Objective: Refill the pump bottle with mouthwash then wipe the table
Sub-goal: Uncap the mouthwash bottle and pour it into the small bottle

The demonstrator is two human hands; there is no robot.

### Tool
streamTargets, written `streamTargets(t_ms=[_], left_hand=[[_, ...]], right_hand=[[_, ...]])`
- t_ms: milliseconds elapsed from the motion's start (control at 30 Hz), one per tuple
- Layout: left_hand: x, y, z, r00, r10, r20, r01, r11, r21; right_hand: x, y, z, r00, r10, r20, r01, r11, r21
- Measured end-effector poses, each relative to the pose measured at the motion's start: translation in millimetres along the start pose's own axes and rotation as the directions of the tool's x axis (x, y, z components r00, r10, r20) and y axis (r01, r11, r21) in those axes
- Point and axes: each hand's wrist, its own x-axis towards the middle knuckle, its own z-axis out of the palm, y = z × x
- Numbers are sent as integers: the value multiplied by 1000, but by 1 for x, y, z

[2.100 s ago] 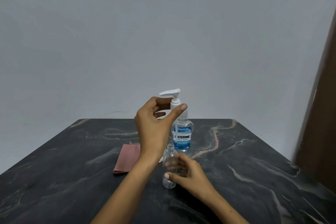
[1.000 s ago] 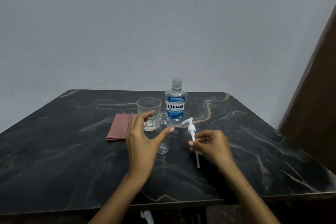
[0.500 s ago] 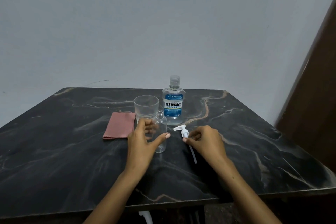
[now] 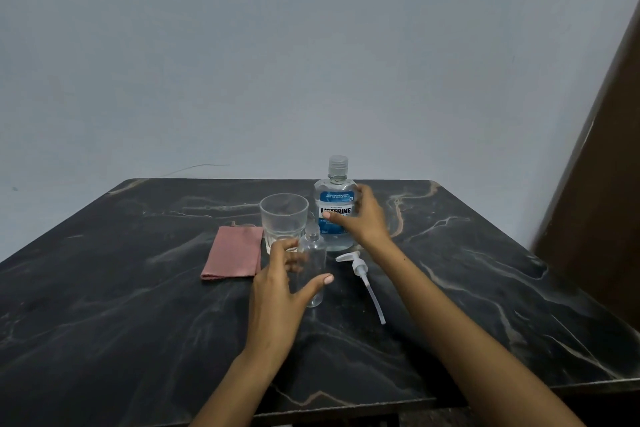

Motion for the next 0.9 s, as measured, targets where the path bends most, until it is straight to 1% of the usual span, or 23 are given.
streamTargets(t_ms=[100,233,300,367,500,600,667,800,900], left_hand=[[0,-1,0,1000,4,-2,-4,1000,15],[0,-2,1,1000,9,2,-9,1000,29],[0,-2,1,1000,8,3,-8,999,31],[0,-2,1,1000,6,4,-6,1000,28],[-1,-1,-1,1000,-3,4,3,1000,-2],[-1,2,-2,1000,-11,-4,11,999,-31],[0,6,-5,999,-22,-46,18,997,-74],[6,23,-14,984,-65,-165,25,972,-235],[21,46,-21,983,-63,-173,3,945,-326]], right_hand=[[8,1,4,1000,-10,-20,11,999,40],[7,1,3,997,-57,-60,60,997,55],[5,-4,-2,993,-79,-87,86,993,79],[2,-12,-12,991,-106,-85,115,988,104],[-16,-24,-36,985,-167,-47,171,979,115],[-34,-29,-56,982,-190,5,186,965,188],[-46,-30,-68,980,-190,53,174,959,223],[-63,-29,-90,977,-156,145,109,952,286],[-71,-29,-102,966,-148,211,74,944,321]])
